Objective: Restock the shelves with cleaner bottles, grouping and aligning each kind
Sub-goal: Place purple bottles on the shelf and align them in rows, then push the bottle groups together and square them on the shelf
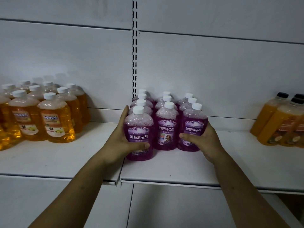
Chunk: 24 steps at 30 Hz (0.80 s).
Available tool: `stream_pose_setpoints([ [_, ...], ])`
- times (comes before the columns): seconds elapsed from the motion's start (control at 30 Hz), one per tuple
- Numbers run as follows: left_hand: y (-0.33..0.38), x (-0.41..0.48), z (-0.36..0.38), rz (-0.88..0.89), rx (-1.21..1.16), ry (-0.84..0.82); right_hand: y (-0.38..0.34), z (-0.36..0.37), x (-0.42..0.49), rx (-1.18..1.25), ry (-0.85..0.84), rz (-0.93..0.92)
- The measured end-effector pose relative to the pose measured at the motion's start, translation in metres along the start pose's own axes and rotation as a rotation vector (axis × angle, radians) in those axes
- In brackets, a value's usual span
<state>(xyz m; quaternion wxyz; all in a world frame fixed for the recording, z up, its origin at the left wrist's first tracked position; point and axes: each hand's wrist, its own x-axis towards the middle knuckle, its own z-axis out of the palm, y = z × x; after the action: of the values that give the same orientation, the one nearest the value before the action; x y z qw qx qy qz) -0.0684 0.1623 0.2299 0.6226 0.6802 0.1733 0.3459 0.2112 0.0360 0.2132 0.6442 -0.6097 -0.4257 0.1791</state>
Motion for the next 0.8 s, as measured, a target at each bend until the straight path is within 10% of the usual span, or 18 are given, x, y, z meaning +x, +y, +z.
stream_pose_setpoints([
  [0.33,0.013,-0.003,-0.003,-0.022,0.103,0.055,-0.015,-0.003,-0.007,-0.054,-0.022,0.018],
  [0.8,0.033,-0.047,0.001,0.311,1.134,0.125,-0.079,-0.019,-0.118,-0.971,0.036,0.095],
])
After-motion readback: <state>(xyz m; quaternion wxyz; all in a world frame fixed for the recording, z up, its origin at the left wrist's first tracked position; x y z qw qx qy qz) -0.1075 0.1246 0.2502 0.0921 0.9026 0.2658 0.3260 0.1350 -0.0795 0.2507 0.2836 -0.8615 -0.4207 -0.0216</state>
